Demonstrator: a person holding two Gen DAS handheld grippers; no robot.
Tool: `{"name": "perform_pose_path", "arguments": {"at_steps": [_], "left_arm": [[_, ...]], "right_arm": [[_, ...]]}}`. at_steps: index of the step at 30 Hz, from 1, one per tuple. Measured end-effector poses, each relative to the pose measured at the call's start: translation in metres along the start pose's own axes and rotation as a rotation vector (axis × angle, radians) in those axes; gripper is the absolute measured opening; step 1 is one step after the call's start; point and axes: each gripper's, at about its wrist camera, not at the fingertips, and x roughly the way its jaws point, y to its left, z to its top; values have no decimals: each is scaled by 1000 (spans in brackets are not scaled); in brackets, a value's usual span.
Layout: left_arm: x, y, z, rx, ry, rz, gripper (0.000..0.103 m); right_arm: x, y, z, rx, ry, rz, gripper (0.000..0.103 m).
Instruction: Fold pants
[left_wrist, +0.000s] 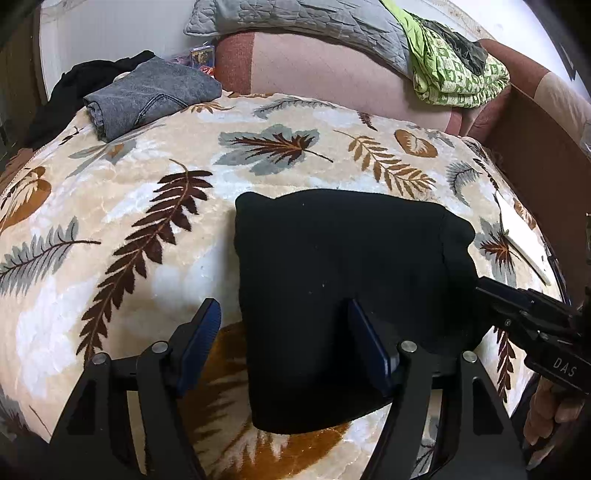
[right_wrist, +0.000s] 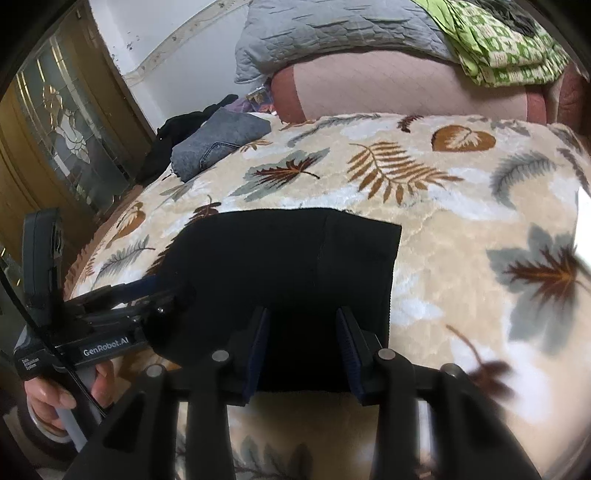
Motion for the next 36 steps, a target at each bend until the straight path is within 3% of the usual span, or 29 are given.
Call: {"name": "perform_pose_path", "arguments": {"at_steps": [14,17,18,25,36], "left_arm": [[6,-1,-4,-18,11,3,82],[2,0,-3,-27,22,-25,82],[0,2,-3,-33,25,-32,82],[-5,5,-2,-68,25,-55,82],[0,-6,-1,-18,20,-32,82]], "right_arm": [[-5,-5,-13,10,-9,12,40],[-10,-9,-9,50,-18,34,50],[-11,-10,-8,59,-16,30,54],[-15,-11,-1,43,-20,-41,54],[-2,-11,5,47,0,-68,54]]}}
